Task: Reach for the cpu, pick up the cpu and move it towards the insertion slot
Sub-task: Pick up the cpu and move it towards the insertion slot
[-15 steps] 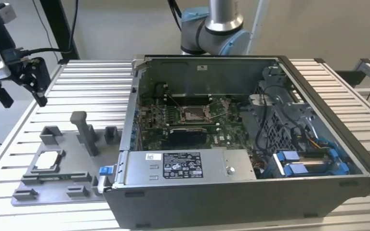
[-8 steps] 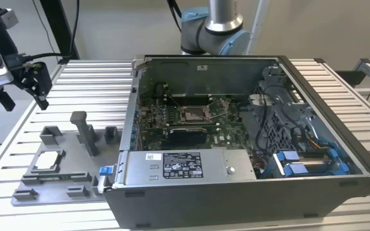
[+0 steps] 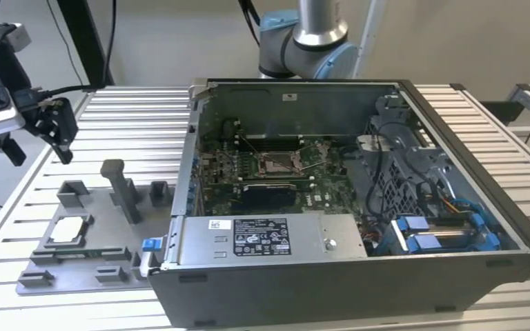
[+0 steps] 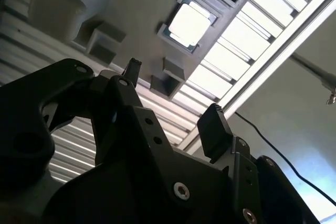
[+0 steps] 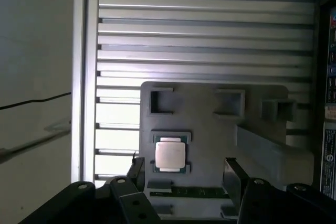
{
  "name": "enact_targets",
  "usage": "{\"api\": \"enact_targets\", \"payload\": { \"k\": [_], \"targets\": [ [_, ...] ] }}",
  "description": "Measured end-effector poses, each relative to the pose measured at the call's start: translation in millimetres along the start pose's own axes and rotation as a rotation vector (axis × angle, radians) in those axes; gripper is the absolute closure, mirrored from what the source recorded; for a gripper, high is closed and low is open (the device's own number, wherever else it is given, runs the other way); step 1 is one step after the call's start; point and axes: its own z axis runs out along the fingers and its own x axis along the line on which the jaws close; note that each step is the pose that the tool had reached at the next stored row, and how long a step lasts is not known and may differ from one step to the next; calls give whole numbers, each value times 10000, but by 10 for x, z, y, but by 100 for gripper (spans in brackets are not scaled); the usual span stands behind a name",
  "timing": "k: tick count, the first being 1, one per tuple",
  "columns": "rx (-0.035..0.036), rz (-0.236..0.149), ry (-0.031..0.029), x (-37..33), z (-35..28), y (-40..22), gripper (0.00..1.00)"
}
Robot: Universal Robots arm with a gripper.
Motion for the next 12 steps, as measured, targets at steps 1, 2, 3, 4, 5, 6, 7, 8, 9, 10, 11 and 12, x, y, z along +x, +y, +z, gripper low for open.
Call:
{"api": "enact_targets", "payload": {
  "k": [1,2,3,4,5,6,7,8,9,10,11,12],
  "targets": [
    [0,0,0,0,17,-1,0],
    [0,0,-1,1,36,-2,0],
    [-1,0,-2,1,54,-2,0],
    [-1,0,-1,2,72,-3,0],
    [-1,0,-1,2,90,-4,0],
    [0,0,-1,2,109,-5,0],
    [0,0,0,2,127,-5,0],
    [0,-1,0,3,145,-6,0],
    [0,0,-1,4,163,-7,0],
    [-1,1,-1,4,180,-9,0],
    [-1,1,-1,4,200,-13,0],
    [0,1,0,4,218,-19,0]
  ]
}}
